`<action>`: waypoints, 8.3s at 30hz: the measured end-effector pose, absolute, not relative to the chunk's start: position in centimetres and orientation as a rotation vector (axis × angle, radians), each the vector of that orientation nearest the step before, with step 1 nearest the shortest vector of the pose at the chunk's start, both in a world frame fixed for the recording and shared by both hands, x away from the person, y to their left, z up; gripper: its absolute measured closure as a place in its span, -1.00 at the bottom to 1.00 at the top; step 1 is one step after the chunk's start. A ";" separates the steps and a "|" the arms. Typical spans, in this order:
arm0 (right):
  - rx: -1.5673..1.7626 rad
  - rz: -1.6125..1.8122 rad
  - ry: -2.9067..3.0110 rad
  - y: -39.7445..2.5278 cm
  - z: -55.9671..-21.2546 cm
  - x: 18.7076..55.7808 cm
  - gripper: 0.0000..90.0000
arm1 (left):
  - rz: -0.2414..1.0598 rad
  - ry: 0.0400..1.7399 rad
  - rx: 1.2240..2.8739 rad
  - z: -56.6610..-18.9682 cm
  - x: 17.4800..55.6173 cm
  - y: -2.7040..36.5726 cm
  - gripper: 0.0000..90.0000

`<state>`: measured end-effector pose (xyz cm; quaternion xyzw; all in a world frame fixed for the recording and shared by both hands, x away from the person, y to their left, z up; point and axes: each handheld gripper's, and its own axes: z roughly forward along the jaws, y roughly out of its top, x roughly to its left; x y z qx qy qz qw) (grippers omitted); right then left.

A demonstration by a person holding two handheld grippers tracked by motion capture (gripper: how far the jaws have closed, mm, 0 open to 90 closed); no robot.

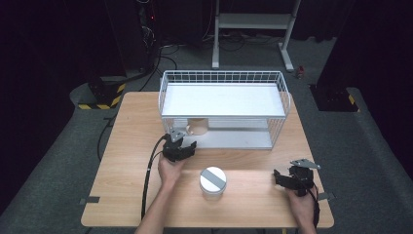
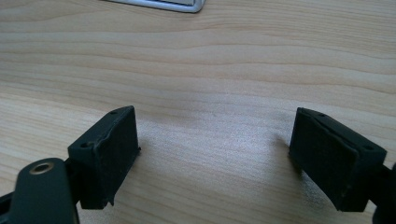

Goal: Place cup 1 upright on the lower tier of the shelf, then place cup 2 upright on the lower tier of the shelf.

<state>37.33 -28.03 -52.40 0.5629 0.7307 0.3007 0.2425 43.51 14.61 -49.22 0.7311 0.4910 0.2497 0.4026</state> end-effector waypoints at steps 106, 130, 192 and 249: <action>1.327 1.025 2.171 -26.0 -51.7 35.2 -0.65 | 0.653 1.405 1.936 -52.7 34.1 19.8 -0.34; 0.964 1.275 2.421 -19.0 -51.6 32.2 -0.71 | 0.650 1.432 1.920 -52.8 34.2 19.9 -0.44; 0.653 1.341 2.452 -8.9 -50.9 32.3 -0.59 | 0.647 1.430 1.920 -52.8 34.3 19.9 -0.46; 0.834 1.364 2.343 -12.5 -49.7 35.1 -0.58 | 0.644 1.427 1.927 -52.8 34.3 19.9 -0.46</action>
